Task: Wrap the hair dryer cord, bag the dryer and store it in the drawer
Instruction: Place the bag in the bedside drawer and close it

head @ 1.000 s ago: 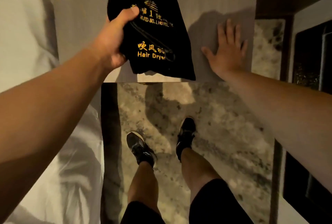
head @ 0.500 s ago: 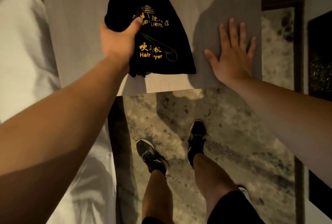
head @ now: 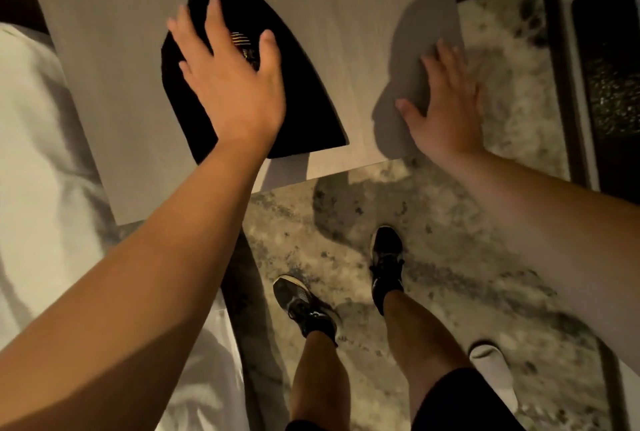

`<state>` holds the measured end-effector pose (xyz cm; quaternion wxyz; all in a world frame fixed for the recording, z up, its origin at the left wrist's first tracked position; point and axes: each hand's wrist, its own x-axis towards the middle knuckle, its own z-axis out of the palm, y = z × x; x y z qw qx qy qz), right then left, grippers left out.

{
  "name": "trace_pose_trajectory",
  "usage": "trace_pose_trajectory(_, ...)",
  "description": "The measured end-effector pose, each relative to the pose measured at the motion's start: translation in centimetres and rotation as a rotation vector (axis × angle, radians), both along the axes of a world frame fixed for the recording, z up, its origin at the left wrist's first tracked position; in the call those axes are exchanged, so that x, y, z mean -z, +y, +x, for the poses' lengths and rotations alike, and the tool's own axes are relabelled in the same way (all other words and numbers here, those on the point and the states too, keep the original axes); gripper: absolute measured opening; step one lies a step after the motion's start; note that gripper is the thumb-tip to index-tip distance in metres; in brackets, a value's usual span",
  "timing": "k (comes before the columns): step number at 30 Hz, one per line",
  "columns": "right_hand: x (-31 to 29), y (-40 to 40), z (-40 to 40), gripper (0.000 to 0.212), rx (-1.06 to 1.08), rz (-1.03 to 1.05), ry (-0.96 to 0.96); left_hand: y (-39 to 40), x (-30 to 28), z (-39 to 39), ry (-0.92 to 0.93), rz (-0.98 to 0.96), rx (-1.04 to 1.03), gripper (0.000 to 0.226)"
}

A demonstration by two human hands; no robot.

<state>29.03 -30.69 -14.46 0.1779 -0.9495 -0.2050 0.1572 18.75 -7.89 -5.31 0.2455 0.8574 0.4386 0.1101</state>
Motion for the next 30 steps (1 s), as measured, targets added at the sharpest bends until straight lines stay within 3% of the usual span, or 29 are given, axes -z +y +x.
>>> trace_pose_trajectory(4, 0.4, -3.5, -0.5, 0.082, 0.38, 0.215, 0.218, -5.4, 1.6, 3.1, -0.006, -0.005, 0.34, 0.06)
trace_pose_trajectory(6, 0.9, -4.2, -0.3, 0.072, 0.541, 0.293, 0.371, -8.0, 3.7, 4.1, 0.073, -0.039, 0.519, 0.06)
trace_pose_trajectory(9, 1.6, -4.9, -0.2, 0.061, 0.648, 0.262, 0.446, -10.3, 7.4, 4.5, 0.269, 0.003, 0.68, 0.066)
trace_pose_trajectory(11, 1.9, -5.4, -0.3, 0.06, 0.698, 0.261, 0.455, -10.9, 9.3, 4.1, 0.337, 0.118, 0.702, 0.068)
trace_pose_trajectory(15, 2.4, -5.9, -1.4, 0.046, 0.753, 0.35, 0.492, -11.0, 11.0, 3.9, 0.279, 0.272, 0.662, 0.068)
trace_pose_trajectory(25, 1.7, -7.8, -5.3, 0.041, 0.768, 0.388, 0.583, -11.2, 10.9, 4.1, 0.32, 0.304, 0.635, 0.07)
trace_pose_trajectory(30, 1.8, -9.5, -9.1, 0.065, 0.978, 0.401, 0.735, -11.0, 11.2, 3.9, 0.302, 0.312, 0.654, 0.069)
